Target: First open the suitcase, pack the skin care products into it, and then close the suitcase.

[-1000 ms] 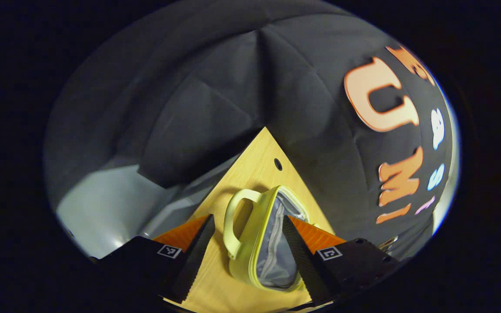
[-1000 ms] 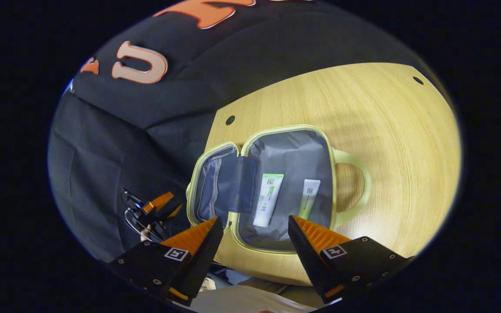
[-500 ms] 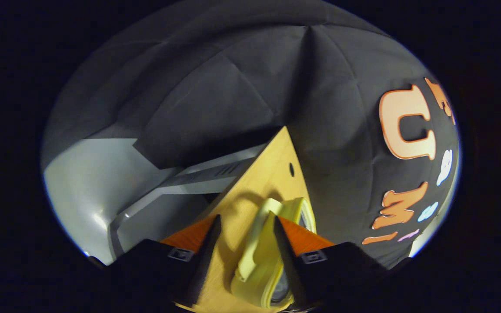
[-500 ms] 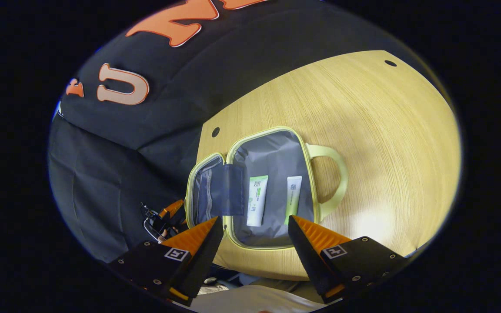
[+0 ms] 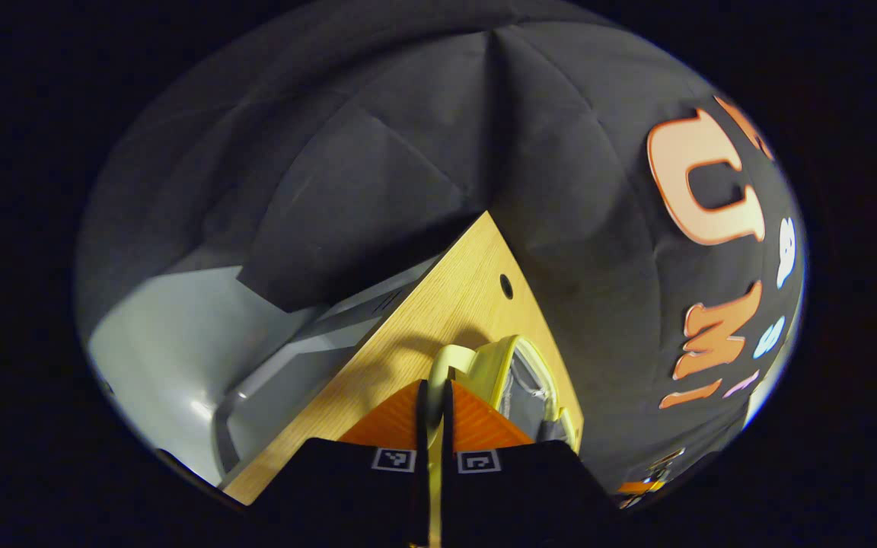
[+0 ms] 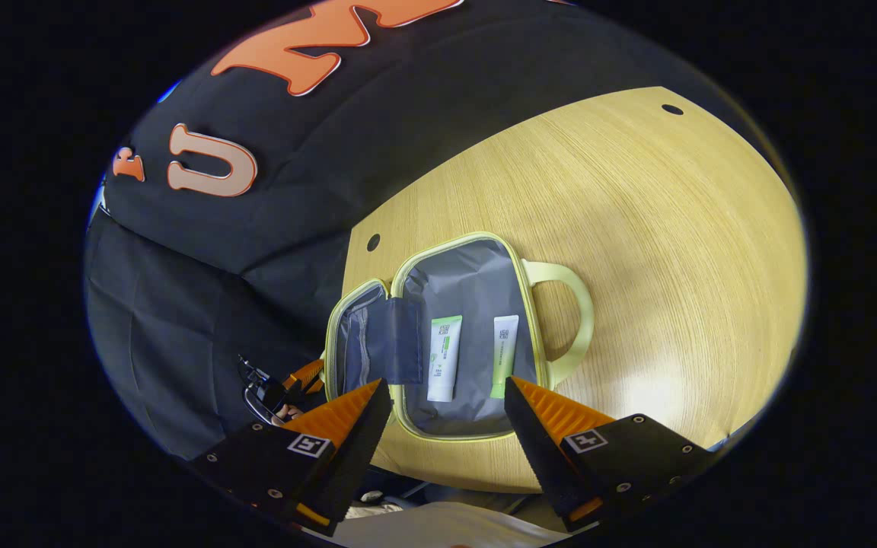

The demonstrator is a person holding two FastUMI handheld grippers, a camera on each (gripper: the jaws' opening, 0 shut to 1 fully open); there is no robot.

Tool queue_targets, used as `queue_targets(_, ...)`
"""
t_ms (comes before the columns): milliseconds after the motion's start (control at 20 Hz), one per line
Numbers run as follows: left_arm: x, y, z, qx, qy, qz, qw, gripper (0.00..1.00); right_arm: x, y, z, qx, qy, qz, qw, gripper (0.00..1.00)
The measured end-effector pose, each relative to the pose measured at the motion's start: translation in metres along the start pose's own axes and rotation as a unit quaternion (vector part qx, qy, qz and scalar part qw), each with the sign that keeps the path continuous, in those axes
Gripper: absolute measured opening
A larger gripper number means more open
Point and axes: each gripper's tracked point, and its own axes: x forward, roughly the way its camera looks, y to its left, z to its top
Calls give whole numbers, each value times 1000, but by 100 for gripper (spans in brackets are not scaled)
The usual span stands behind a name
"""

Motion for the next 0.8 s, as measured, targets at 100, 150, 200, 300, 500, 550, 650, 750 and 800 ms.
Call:
queue_targets(100, -2, -12, 1, 32, 6, 26, 999, 5, 1, 1, -2, -2, -2, 6, 1000, 96)
queue_targets(150, -8, -20, 2, 51, 7, 37, 998, 5, 2, 2, -2, -2, -3, 8, 1000, 96)
queue_targets(200, -16, -33, 6, 77, 5, 46, 996, 5, 3, 2, -2, -3, -5, 10, 1000, 95)
queue_targets(300, -32, -65, 12, 117, -1, 47, 992, 5, -4, 1, 0, -3, -10, 16, 1000, 96)
queue_targets(500, -67, -145, 15, 174, -7, 30, 984, 5, -27, -11, 19, -22, -47, 15, 999, 96)
queue_targets(550, -72, -165, 11, 187, -8, 27, 982, 5, -34, -16, 25, -34, -58, 10, 998, 96)
queue_targets(650, -83, -201, 5, 210, -12, 23, 977, 5, -48, -29, 35, -55, -77, 2, 995, 96)
queue_targets(750, -89, -238, -10, 232, -19, 19, 972, 5, -64, -42, 50, -68, -100, -2, 993, 96)
queue_targets(800, -92, -256, -18, 243, -23, 17, 970, 5, -73, -50, 58, -70, -111, -5, 991, 96)
